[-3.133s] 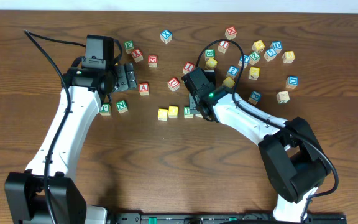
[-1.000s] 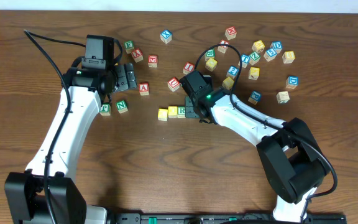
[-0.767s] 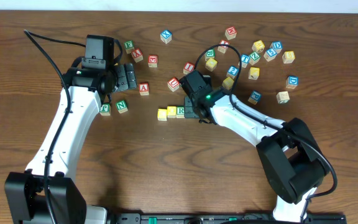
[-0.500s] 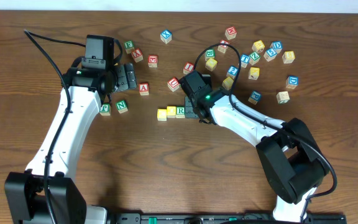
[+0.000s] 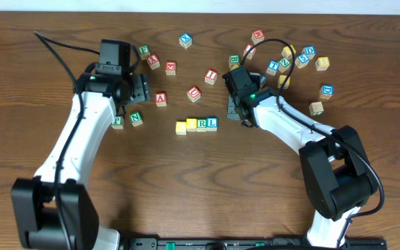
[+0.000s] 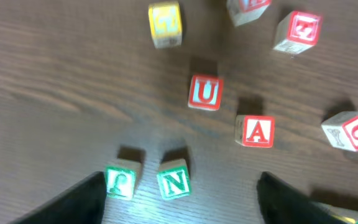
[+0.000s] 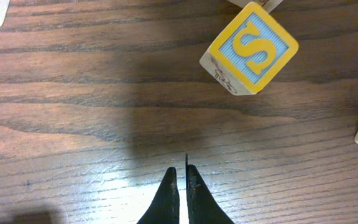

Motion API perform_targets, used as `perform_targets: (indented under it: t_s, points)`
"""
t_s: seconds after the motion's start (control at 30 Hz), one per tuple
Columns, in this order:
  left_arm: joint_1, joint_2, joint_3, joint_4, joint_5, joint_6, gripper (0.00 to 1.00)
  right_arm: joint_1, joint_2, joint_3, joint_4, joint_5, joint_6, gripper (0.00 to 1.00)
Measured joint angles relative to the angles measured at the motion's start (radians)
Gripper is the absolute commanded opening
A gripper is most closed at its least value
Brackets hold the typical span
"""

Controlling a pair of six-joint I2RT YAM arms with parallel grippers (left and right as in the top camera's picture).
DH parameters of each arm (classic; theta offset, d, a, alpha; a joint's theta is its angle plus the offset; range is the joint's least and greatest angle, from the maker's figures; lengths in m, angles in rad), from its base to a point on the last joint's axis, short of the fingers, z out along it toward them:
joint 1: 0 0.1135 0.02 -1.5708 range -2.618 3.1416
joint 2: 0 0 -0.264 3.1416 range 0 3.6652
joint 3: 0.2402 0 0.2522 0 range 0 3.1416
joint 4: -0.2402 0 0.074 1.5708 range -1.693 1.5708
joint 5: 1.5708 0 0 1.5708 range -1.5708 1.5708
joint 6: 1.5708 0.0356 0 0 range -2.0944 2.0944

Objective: Spell out CORL

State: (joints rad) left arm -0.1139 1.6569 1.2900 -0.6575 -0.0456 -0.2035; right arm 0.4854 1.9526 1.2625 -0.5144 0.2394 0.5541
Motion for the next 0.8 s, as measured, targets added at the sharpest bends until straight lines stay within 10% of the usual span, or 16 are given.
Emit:
perform_targets:
  t_s: [0.1, 0.57, 0.67, 0.7, 0.8]
  points:
    - [0.0, 0.038, -0.004, -0.038, 0.027, -0.002, 0.08, -0.004, 0.0, 0.0, -0.002, -0.003, -0.007, 0.01]
    - [0.0, 0.042, -0.195, -0.028, 0.113, -0.033, 0.07, -0.153, -0.115, 0.0, -0.005, -0.121, -0.108, 0.07]
    - [-0.008, 0.042, -0.246, -0.024, 0.156, -0.032, 0.07, -0.154, -0.153, 0.0, -0.012, -0.135, -0.169, 0.49]
    - [-0.016, 0.042, -0.251, -0.026, 0.169, -0.032, 0.08, -0.154, -0.163, 0.0, -0.011, -0.137, -0.188, 0.79]
    - [-0.068, 0.042, -0.251, -0.027, 0.192, -0.031, 0.07, -0.154, -0.168, 0.0, -0.012, -0.14, -0.227, 0.94]
